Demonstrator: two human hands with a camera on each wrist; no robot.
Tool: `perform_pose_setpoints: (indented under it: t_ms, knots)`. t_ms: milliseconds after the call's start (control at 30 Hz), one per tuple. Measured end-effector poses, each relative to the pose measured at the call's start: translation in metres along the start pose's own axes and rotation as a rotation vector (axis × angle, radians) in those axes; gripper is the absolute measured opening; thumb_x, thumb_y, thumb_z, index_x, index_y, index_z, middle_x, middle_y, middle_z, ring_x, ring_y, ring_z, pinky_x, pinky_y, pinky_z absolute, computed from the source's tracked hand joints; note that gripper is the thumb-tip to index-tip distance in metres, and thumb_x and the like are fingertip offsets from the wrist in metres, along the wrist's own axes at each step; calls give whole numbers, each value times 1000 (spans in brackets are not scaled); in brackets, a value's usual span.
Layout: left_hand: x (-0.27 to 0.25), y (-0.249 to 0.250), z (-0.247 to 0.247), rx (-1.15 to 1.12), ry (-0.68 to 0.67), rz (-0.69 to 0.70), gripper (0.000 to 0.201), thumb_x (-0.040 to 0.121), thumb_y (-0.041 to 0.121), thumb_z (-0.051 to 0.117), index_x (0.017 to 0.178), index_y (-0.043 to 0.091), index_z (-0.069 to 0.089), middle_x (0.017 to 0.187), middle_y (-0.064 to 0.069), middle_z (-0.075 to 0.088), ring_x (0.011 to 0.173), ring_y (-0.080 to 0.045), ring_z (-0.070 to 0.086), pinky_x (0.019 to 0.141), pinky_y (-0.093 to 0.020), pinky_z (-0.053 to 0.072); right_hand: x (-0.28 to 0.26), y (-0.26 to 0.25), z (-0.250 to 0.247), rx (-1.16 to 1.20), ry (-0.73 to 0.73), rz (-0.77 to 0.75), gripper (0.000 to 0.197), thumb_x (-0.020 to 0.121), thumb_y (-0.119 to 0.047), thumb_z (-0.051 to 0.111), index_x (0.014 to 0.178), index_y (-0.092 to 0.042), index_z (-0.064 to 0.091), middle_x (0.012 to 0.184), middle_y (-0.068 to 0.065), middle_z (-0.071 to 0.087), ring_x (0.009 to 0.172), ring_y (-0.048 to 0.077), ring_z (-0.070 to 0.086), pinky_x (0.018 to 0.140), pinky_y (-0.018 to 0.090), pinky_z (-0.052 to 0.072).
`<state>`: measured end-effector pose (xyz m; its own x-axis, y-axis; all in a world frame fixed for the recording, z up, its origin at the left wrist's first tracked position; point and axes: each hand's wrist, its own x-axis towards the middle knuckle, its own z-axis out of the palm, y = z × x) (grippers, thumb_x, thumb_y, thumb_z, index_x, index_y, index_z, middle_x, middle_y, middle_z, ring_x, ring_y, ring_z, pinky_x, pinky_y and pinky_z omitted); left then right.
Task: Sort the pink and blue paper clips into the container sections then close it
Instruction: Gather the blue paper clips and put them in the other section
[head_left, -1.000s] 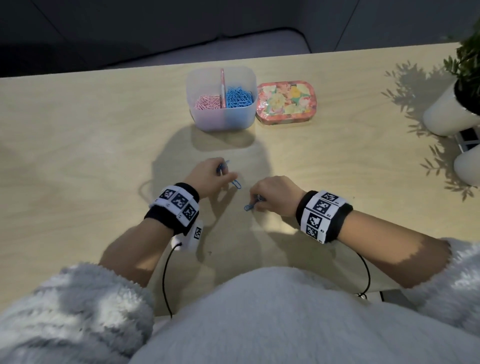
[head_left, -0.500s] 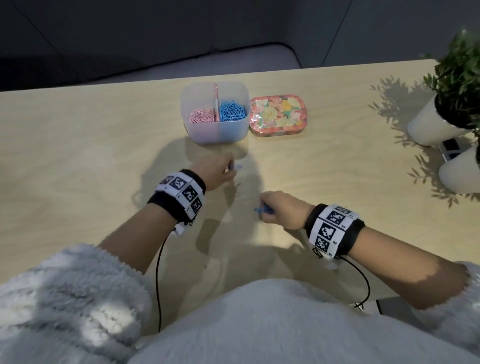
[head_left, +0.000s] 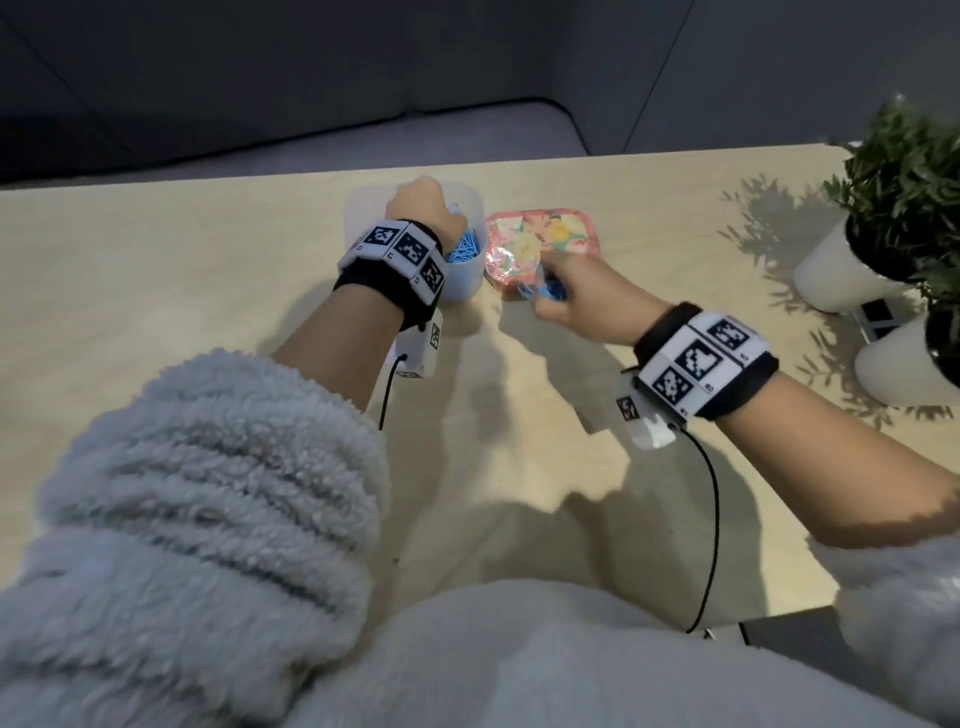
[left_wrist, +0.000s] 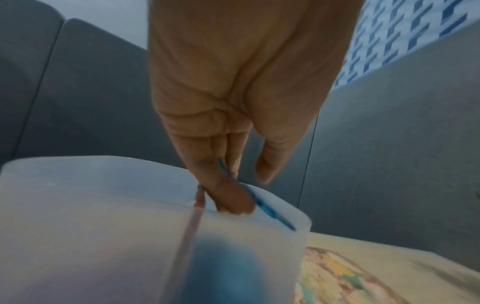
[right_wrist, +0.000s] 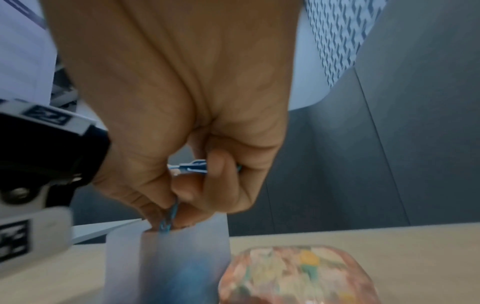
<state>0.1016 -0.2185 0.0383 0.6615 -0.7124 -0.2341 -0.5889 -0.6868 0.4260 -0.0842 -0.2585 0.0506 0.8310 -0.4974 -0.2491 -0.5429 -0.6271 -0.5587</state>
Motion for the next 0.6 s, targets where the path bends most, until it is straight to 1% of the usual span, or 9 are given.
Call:
perform_pose_setpoints:
  t_ms: [67,133,167,200,233,300,400,500,600]
  knots:
    - [2,0,-2,-58,21,-9,20,89,18,46,75,3,51,107,-23,64,99,-38,61,70,-33,41,21,-7,-7,-48,52,-11,17,83,-16,60,78,-10,44,77,9,49,74,23,44,63,28,32]
    - [4,-4,-4,-142,4,5,25,87,11,43,64,4,50,82,-19,64,86,-41,58,68,-34,41,44,-16,-11,-78,97,-19,11,83,-15,58,86,-8,51,86,13,53,78,23,46,69,29,34]
    - [4,-8,-4,-216,-1,17,29,85,9,41,57,7,47,66,-12,56,77,-37,54,65,-32,40,56,-21,-12,-86,113,-16,13,83,-14,56,91,-6,53,92,16,56,81,25,48,71,31,36]
    - [5,-14,-5,-311,1,25,31,84,7,41,53,11,44,59,-7,48,71,-34,54,63,-29,41,67,-27,-12,-98,121,-15,17,82,-14,55,96,-3,55,98,18,59,86,27,51,74,32,38]
    - [6,-22,-5,-436,22,33,30,83,5,41,55,14,46,60,-5,49,69,-32,57,63,-28,46,77,-33,-11,-111,120,-11,20,83,-13,55,99,-2,55,104,19,60,90,29,53,76,32,39]
    - [3,-41,-6,-663,114,4,26,84,1,40,72,15,59,74,-7,58,73,-28,63,64,-31,56,94,-45,-7,-129,121,7,17,84,-13,53,99,-4,54,110,20,59,95,31,54,77,31,39]
    - [-9,-68,-5,-674,271,49,31,80,-6,40,88,11,65,92,-11,64,80,-21,62,63,-25,57,109,-60,4,-131,129,56,20,88,-14,47,102,-1,55,115,21,58,106,34,55,84,33,43]
    - [-16,-90,-1,-505,393,102,29,81,0,48,106,4,63,114,-14,61,88,-15,52,82,-22,49,115,-65,13,-144,85,101,19,92,-14,42,96,-2,57,114,25,55,115,37,52,89,34,42]
    - [-14,-99,7,-473,308,12,40,89,12,48,129,4,47,131,-17,48,109,-24,51,103,-36,41,113,-56,12,-44,134,125,33,89,0,39,117,-3,56,127,18,54,118,33,52,101,36,43]
